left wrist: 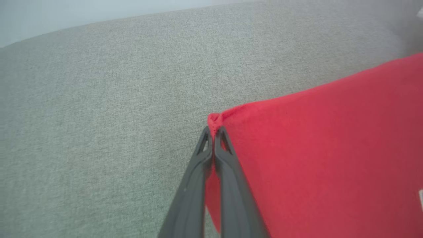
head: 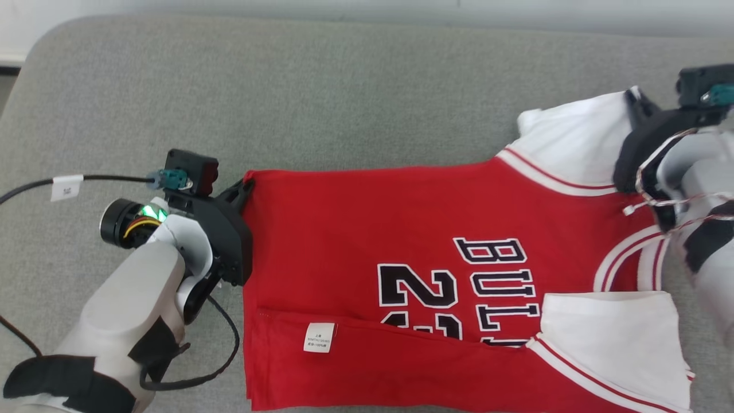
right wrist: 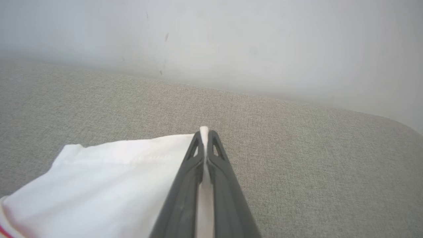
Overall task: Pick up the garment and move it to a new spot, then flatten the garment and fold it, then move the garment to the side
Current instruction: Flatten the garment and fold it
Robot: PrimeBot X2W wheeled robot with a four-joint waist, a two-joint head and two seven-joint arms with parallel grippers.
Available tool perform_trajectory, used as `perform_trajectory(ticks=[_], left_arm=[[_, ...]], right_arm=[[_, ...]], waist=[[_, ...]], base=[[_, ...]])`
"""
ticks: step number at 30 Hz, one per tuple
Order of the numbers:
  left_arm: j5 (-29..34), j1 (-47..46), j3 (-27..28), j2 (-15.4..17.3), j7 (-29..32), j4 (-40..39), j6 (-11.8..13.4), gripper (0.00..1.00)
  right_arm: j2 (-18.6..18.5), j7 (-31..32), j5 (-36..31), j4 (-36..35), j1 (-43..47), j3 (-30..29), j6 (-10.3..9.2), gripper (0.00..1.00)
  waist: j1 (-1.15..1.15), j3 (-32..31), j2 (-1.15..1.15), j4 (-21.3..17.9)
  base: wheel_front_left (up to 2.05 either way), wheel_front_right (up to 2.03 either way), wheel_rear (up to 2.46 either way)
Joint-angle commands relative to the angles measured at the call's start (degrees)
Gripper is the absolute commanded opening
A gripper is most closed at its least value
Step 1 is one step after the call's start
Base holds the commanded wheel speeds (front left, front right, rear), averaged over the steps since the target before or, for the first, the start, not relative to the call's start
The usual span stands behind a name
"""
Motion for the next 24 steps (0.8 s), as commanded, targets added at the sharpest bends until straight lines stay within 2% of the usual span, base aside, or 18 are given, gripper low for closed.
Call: perform_trajectory(ticks=[1,10,17,24], left_arm=[[-0.50,1.60,-0.26,0.45,-1.09,0.67,0.20,0.00],[-2.04,7.01,-2.05,2.32,-5.59,1.63,0.18,0.00],[-3.76,13.96,-1.56,3.30,-10.96,1.70,0.20,0.00],[-5.50,22.37,-0.48,3.13,-15.49,0.97,1.77,0.00]], right_arm=[[1.41,-2.11,1.22,-0.10,2.17,-0.64,-0.16,0.00],[3.30,-6.58,6.03,-4.55,9.43,-1.33,-0.16,0.00],[2.13,-8.45,9.15,-9.80,17.59,-0.19,-0.16,0.00],[1.05,-9.01,12.36,-14.10,25.48,0.10,-0.16,0.00]], waist=[[0.00,-3.45,0.00,-2.27],[0.00,-9.81,0.00,-5.32],[0.00,-15.02,0.00,-6.58],[0.00,-17.72,0.00,-7.49]], base=[[0.00,0.00,0.00],[0.00,0.00,0.00],[0.00,0.00,0.00],[0.00,0.00,0.00]])
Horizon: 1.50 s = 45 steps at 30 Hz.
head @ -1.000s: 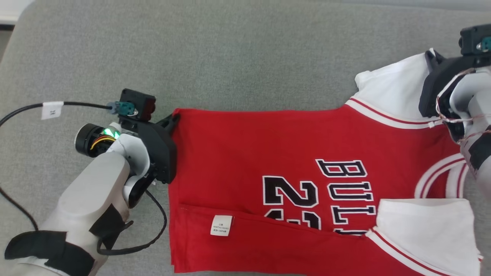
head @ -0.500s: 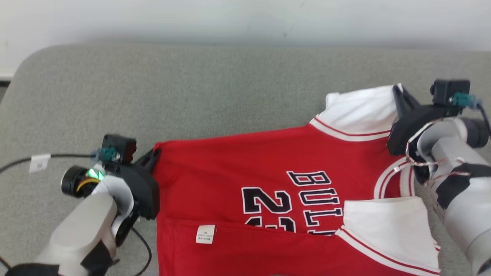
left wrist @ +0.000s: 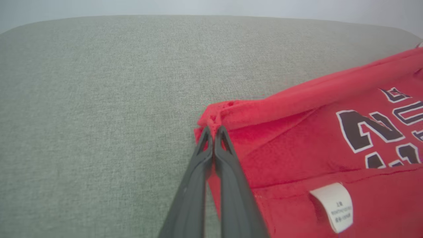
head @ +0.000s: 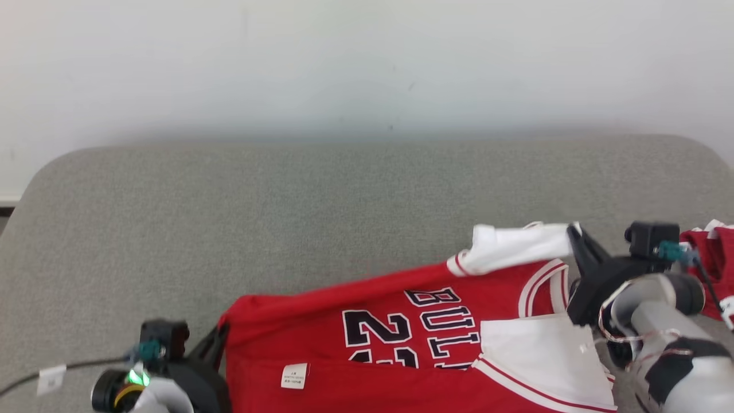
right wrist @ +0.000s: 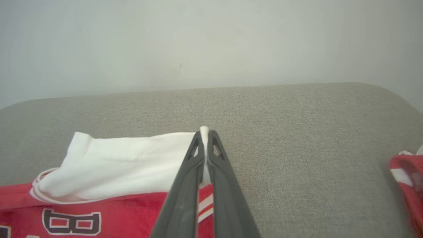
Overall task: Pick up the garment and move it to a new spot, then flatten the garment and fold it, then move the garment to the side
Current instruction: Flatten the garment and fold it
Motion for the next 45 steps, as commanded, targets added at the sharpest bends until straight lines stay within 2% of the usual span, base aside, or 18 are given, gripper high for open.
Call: perform_trajectory(ticks=[1,12,23,38,39,40,41,45], left_arm=[[-0.13,2.03,0.22,0.22,-0.72,-0.14,0.47,0.00],[1.05,11.46,2.20,-1.50,-3.00,-1.69,2.58,0.00],[9.48,19.32,13.03,-3.09,-2.98,-10.91,5.01,0.00],[17.69,24.65,20.30,-5.67,-2.98,-14.94,3.61,0.00],[18.15,24.96,20.76,-5.98,-2.98,-14.86,3.67,0.25],[18.66,25.34,21.24,-6.36,-2.98,-14.88,3.83,0.84],[19.45,25.70,21.63,-6.71,-2.98,-15.11,4.02,1.00],[23.98,27.10,24.38,-7.70,-2.99,-18.27,7.17,1.00]], right_arm=[[-0.18,-0.33,0.89,-0.49,1.91,0.00,-0.16,0.00],[0.93,-0.67,4.14,-2.90,12.35,-2.43,-0.16,0.00],[2.00,-0.68,1.65,-6.98,19.27,-9.95,-0.16,0.00],[4.64,-0.69,-4.40,-7.18,23.25,-16.59,-0.16,0.00],[4.68,-0.69,-4.96,-7.03,23.25,-17.15,-0.16,0.35],[4.84,-0.69,-5.46,-6.83,23.27,-17.70,-0.16,1.00],[5.12,-0.69,-5.84,-6.78,23.29,-18.18,-0.16,1.00],[5.42,-0.70,-7.84,-8.87,23.26,-21.75,-0.16,1.00]], waist=[[0.02,-1.71,0.01,-1.09],[0.02,-3.62,0.01,-1.28],[0.02,-4.10,0.01,-2.89],[0.02,-4.37,0.01,-2.84],[0.02,-4.35,0.01,-2.82],[0.02,-4.32,0.01,-2.81],[0.02,-4.25,0.01,-2.80],[0.02,-3.92,0.01,-2.79]], base=[[0.00,0.00,0.00],[0.00,0.00,0.00],[0.00,0.00,0.00],[0.00,0.00,0.00],[0.00,0.00,0.00],[0.00,0.00,0.00],[0.00,0.00,0.00],[0.00,0.00,0.00]])
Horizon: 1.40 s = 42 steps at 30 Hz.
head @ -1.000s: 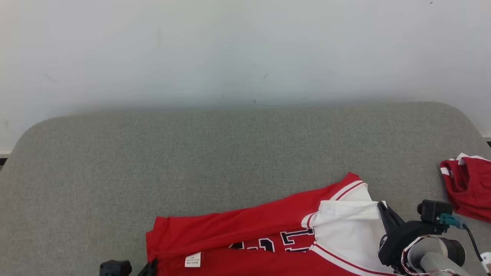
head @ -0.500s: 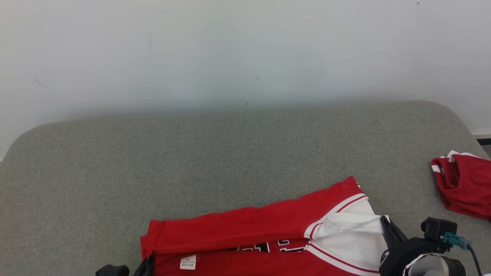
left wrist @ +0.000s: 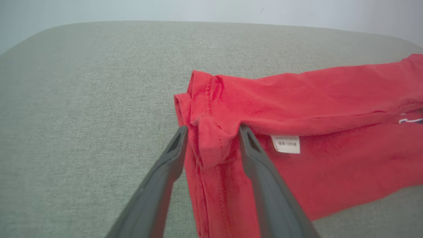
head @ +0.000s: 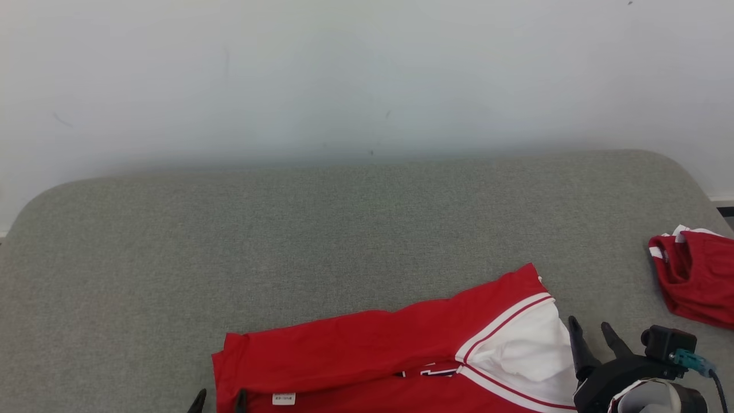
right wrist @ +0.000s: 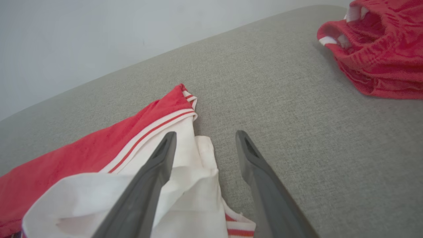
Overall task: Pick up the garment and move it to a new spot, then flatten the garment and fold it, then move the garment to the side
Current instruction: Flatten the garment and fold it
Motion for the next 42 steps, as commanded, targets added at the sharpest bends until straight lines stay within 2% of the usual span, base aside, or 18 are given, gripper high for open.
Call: perform_trajectory(ticks=[1,8,11,20,29,33,37,42], left_arm=[[1.32,1.17,0.59,-0.29,-0.16,-0.97,0.68,1.00],[10.68,6.15,5.38,-2.57,-0.16,-8.85,4.89,1.00],[13.78,7.66,6.84,-3.36,-0.16,-11.11,5.63,1.00],[17.72,9.52,9.55,-5.68,-0.16,-12.53,3.78,1.00],[19.27,9.45,11.23,-6.83,-0.17,-12.34,2.23,1.00],[19.96,9.38,11.99,-7.22,-0.17,-12.22,1.72,1.00],[20.36,8.91,12.62,-7.48,-0.17,-11.97,1.60,1.00],[20.82,8.86,13.22,-7.82,-0.17,-11.49,1.30,1.00]], right_arm=[[0.28,-0.18,-0.68,-0.54,0.58,-0.59,-0.16,1.00],[1.43,-0.18,-6.56,-3.45,1.98,-5.05,-0.16,1.00],[2.12,-0.18,-8.66,-2.78,2.31,-5.72,-0.16,1.00],[3.43,-0.19,-13.40,1.99,2.02,-6.26,-0.16,1.00],[2.60,-0.02,-15.02,7.23,-0.98,-6.58,-0.16,1.00],[3.89,2.04,-14.54,9.52,-1.97,-5.77,-0.15,1.00],[6.00,4.67,-12.26,8.58,-1.99,-2.65,0.01,1.00],[5.50,8.03,-8.71,6.90,-1.94,0.94,0.04,1.00]], waist=[[0.00,0.09,0.00,0.05],[0.00,0.28,0.00,0.68],[0.00,0.29,0.00,1.23],[0.00,0.84,0.00,3.02],[0.00,2.24,0.00,4.23],[0.00,2.61,0.00,4.75],[0.00,3.03,0.00,5.22],[0.00,3.06,0.00,5.64]], base=[[0.00,0.00,0.00],[0.00,0.00,0.00],[0.00,0.00,0.00],[0.00,0.00,0.00],[0.00,0.00,0.00],[0.00,0.00,0.00],[0.00,0.00,0.00],[0.00,0.00,0.00]])
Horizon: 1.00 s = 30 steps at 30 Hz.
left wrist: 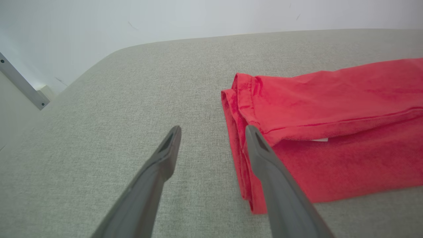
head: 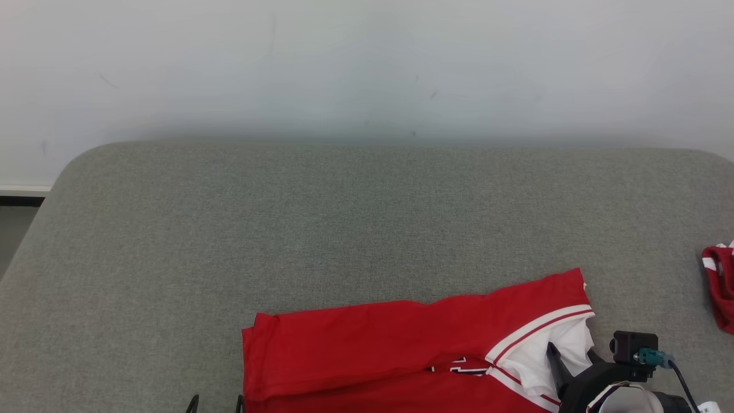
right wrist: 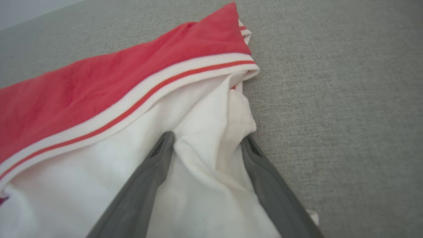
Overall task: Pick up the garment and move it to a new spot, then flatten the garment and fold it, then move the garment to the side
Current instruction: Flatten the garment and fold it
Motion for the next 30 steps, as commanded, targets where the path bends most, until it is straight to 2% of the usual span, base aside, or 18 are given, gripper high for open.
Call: perform_trajectory(ticks=[1,3,4,5,6,11,17,20,23,24,30], left_arm=[[0.24,-0.20,0.24,-0.27,-0.17,0.30,-0.04,1.00],[0.32,-0.13,0.40,-0.42,-0.17,0.53,-0.33,1.00],[0.38,-0.08,0.45,-0.50,-0.17,0.62,-0.46,1.00],[0.40,-0.03,0.51,-0.56,-0.17,0.68,-0.43,1.00],[0.41,0.00,0.62,-0.59,-0.17,0.69,-0.49,1.00],[0.39,0.07,1.16,-0.82,-0.17,0.68,-0.80,1.00],[0.18,0.29,1.46,-1.26,-0.17,1.00,-1.44,1.00],[0.09,0.29,1.63,-1.49,-0.17,1.12,-1.51,1.00],[0.02,0.29,1.76,-1.61,-0.17,1.33,-1.63,1.00],[0.02,0.29,1.76,-1.61,-0.17,1.33,-1.63,1.00],[-0.06,0.45,1.73,-1.91,-0.17,1.83,-2.09,1.00]], right_arm=[[0.54,1.43,0.37,0.63,0.56,1.47,0.30,1.00],[0.03,1.83,1.22,0.77,0.48,2.27,0.30,1.00],[-0.34,1.65,1.46,1.01,0.28,2.47,0.29,0.85],[-0.75,1.34,1.55,1.36,0.06,2.55,0.29,0.40],[-1.14,0.75,1.69,1.72,-0.18,2.30,0.24,0.00],[-3.62,-4.02,1.01,5.12,-1.87,-0.29,0.06,0.00],[-5.59,-7.38,-1.51,9.14,-4.19,-7.29,0.08,0.00],[-6.54,-7.40,-3.85,6.13,-4.01,-11.41,0.09,0.00],[-5.09,-7.37,-6.70,1.60,-2.20,-14.42,0.09,0.00],[-5.09,-7.37,-6.70,1.60,-2.20,-14.42,0.09,0.00],[-2.13,-7.35,-10.43,-9.64,1.28,-14.48,0.09,0.00]], waist=[[0.00,-0.06,0.00,0.18],[0.00,-0.18,0.00,0.35],[0.00,-0.22,0.00,0.44],[0.00,-0.24,0.00,0.52],[0.00,-0.23,0.00,0.57],[0.00,-0.09,0.00,0.54],[0.00,-0.27,0.00,-0.57],[0.00,-0.26,0.00,-1.36],[0.00,-0.39,0.00,-2.14],[0.00,-0.39,0.00,-2.14],[0.00,-1.08,0.00,-4.02]], base=[[0.00,0.00,0.00],[0.00,0.00,0.00],[0.00,0.00,0.00],[0.00,0.00,0.00],[0.00,0.00,0.00],[0.00,0.00,0.00],[0.00,0.00,0.00],[0.00,0.00,0.00],[0.00,0.00,0.00],[0.00,0.00,0.00],[0.00,0.00,0.00]])
